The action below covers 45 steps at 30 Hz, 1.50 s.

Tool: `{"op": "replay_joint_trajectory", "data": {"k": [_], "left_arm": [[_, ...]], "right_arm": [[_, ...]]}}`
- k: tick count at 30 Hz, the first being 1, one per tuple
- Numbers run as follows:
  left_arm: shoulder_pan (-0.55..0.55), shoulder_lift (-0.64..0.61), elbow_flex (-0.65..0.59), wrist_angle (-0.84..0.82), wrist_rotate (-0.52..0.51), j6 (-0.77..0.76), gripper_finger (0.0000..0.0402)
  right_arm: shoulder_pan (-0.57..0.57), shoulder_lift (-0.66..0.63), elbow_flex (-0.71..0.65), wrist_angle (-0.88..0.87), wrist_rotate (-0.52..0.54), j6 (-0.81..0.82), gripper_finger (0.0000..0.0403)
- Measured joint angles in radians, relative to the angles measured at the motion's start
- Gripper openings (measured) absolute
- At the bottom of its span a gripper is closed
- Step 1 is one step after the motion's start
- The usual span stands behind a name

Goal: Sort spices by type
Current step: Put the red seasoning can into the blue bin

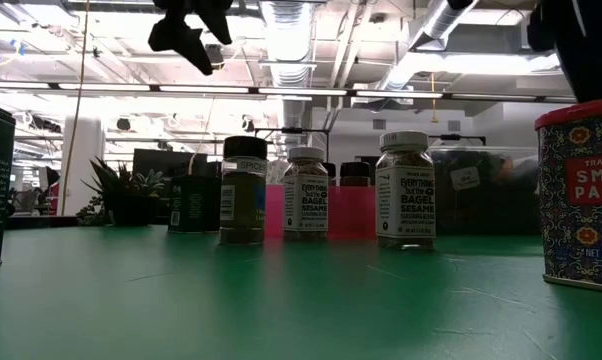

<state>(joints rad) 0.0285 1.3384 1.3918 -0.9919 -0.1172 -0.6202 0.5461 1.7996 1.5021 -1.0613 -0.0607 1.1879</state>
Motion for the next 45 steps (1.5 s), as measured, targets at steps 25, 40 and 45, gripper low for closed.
{"op": "replay_joint_trajectory", "data": {"k": [25,40,45], "left_arm": [[0.064,-0.01,0.0,-0.049,-0.065,0.033,0.0277],[0.085,-0.11,0.0,-0.081,-0.078,0.034,0.0277],[0.085,-0.125,0.0,-0.105,-0.09,0.032,0.0277]], "right_arm": [[0.05,0.134,0.052,0.004,0.013,0.167,0.0398],[0.07,0.199,0.088,-0.038,0.014,0.15,0.0346],[0.076,0.199,0.088,-0.039,0.012,0.161,0.0293]]}}
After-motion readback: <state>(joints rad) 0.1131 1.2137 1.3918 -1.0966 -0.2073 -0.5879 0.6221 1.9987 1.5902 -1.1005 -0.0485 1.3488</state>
